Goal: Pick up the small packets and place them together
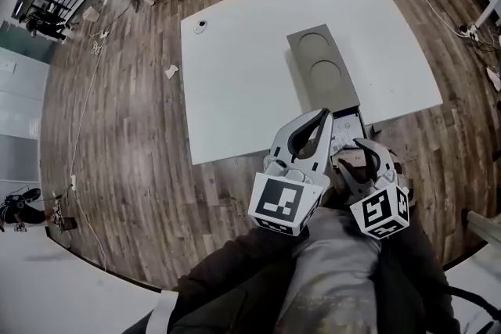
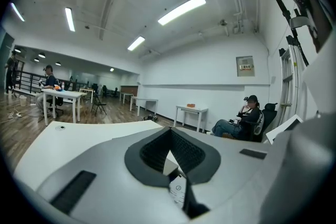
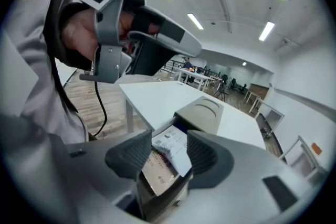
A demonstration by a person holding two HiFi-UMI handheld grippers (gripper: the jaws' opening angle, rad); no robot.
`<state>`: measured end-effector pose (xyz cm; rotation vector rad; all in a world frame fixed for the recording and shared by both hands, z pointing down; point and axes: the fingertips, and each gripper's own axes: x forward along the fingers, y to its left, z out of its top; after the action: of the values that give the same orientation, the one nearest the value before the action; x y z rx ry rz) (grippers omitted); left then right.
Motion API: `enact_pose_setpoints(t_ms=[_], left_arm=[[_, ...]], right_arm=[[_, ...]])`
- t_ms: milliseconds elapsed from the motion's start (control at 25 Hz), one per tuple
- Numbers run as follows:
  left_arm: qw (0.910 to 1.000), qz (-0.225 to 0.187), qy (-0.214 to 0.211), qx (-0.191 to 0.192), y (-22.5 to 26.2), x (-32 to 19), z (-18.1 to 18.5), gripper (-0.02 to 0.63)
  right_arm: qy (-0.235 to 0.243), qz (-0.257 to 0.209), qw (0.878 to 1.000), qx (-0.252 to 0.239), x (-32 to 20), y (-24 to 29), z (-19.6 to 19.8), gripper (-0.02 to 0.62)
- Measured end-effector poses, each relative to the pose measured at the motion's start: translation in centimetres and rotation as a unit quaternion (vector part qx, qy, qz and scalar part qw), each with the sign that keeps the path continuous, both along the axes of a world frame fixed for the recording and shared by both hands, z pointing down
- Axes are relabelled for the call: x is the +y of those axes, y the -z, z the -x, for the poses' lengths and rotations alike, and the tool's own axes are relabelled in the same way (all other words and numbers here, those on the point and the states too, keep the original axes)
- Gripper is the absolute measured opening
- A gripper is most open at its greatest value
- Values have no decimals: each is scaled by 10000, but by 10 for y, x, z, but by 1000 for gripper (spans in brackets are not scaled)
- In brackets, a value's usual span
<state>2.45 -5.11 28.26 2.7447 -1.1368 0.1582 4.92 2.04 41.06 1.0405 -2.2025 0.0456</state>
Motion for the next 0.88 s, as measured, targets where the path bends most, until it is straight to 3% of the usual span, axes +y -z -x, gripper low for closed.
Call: enact_pose_setpoints(t_ms=[440,640,880], left_arm=[[9984,439,356,-32,-33,-22,18,3],[9969,606,492,15,-45,-34,30,3],[9958,751,516,-2,-55,-35,34,3]], right_arm=[[316,959,9908,898,-22,-61,-8,198],[387,1126,9850,1249,-31,-70,-6,196],[344,1179,9838,1306,-35,-70,-8,113]])
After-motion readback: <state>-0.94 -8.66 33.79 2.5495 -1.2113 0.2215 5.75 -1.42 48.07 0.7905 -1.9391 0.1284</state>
